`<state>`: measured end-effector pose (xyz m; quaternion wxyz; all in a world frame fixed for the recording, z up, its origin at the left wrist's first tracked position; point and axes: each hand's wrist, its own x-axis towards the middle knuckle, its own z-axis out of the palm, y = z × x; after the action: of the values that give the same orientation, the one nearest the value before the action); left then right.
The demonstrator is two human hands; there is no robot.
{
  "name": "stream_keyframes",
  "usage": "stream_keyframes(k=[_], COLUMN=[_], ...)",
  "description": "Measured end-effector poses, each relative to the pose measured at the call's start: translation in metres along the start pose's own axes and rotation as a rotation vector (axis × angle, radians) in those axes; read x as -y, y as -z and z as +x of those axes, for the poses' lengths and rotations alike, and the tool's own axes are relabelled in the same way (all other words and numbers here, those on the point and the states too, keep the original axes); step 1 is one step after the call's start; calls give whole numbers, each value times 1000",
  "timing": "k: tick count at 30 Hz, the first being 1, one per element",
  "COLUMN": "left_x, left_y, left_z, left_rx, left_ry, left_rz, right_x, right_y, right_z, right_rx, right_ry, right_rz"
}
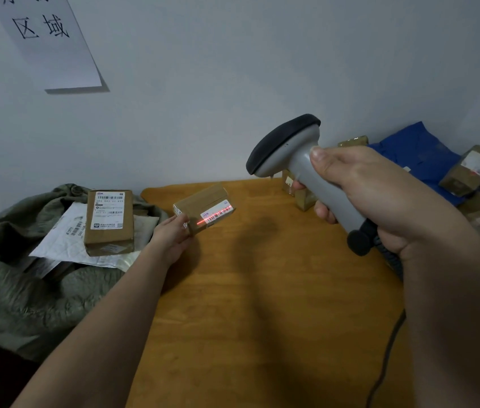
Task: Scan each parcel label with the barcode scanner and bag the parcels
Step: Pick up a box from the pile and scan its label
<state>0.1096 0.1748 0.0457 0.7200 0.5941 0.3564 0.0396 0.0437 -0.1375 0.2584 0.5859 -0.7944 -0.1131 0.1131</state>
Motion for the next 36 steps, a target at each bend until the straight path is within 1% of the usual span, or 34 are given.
stream_keyframes(k=[4,8,15,19,23,25,27,29,31,32,33,34,35,36], left_x=[-4,-6,-13,-24,-49,-64,-74,-79,-80,-79,-78,-75,-72,-68], left_y=[2,10,42,72,123,157,195,229,258,272,283,293,300,305], left_z=[-6,-7,7,17,31,42,52,61,71,78,84,91,98,103], left_rx=[-10,17,27,50,45,8,-69,-203,-384,-450,-475,-472,-461,-459], left_ry=[42,50,53,36,-15,-42,-66,-87,-107,-110,-106,-92,-70,-44], left_rz=[-78,-112,-104,-98,-149,-210,-289,-313,-285,-273,-262,-223,-129,14], right_x=[-2,-2,5,10,15,16,18,20,19,18,16,14,13,11], right_y=[0,-10,-41,-80,-143,-182,-222,-259,-290,-303,-314,-324,-332,-338], right_z=[3,7,22,41,65,78,91,103,112,116,119,122,125,128], right_rx=[14,45,38,59,77,57,42,41,34,28,23,18,13,6], right_ry=[3,-6,-9,-56,-120,-131,-158,-196,-234,-251,-268,-284,-300,-315], right_rz=[-3,-8,14,160,341,378,408,430,449,456,462,466,468,467])
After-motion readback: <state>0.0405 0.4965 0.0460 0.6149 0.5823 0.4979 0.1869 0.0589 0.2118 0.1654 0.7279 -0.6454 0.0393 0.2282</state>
